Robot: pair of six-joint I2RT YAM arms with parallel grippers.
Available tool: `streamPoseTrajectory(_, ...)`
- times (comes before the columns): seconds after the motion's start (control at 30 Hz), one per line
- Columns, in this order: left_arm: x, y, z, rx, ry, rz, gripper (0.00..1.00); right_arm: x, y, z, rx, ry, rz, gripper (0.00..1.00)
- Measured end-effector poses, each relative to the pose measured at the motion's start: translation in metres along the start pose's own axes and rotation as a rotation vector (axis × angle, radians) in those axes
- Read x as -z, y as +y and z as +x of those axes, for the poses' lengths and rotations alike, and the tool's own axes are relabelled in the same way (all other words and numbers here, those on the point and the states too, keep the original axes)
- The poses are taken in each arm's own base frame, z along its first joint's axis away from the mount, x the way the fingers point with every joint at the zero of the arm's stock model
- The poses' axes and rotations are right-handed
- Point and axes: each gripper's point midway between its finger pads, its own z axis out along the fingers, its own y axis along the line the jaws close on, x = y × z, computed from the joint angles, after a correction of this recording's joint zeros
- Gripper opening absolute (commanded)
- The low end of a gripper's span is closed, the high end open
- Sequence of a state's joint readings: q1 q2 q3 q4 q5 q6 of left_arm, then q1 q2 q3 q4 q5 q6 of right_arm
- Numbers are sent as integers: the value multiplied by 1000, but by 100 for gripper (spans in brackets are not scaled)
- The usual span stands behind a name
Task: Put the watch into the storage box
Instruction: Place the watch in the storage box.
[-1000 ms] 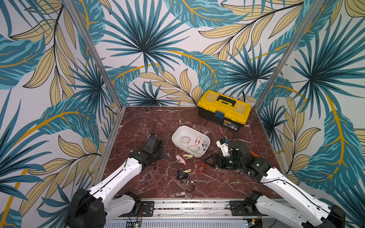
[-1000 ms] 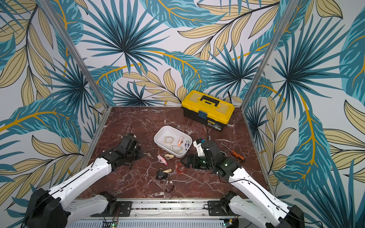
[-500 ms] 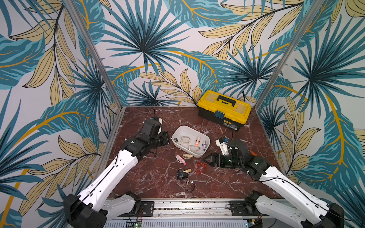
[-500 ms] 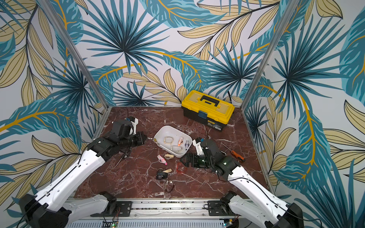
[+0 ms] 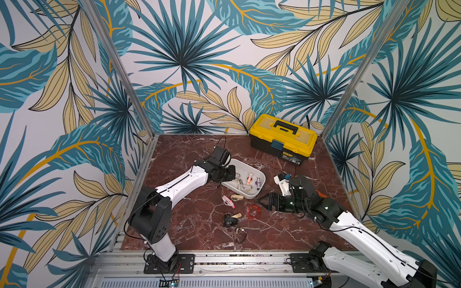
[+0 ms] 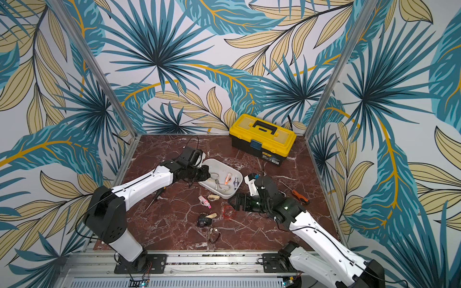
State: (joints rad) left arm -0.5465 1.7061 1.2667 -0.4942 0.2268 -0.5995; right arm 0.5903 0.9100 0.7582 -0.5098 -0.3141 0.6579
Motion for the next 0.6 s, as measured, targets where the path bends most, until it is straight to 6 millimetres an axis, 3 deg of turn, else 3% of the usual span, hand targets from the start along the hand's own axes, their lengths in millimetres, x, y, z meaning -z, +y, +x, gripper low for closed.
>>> streamPoseTrajectory(0.17, -24, 0, 0, -3, 15, 19, 6, 0, -2, 2, 0, 1, 2, 94)
streamPoseTrajectory(0.27, -32, -2, -1, -6, 17, 33, 34, -2, -5, 4, -5, 9, 11, 94)
streamPoseTrajectory(0.37, -34, -4, 0, -11, 19, 42, 47, -7, -8, 5, -12, 24, 23, 94)
streamPoseTrajectory(0.5, -23, -15, -6, -29, -14, 69, 60, -16, -15, 8, -35, 51, 51, 94)
streamPoseTrajectory(0.57, -6, -27, -11, -53, -49, 97, 65, -19, -18, 10, -45, 60, 64, 93)
streamPoseTrajectory(0.6, 6, -37, -13, -74, -73, 117, 72, -20, -21, 11, -51, 64, 71, 92)
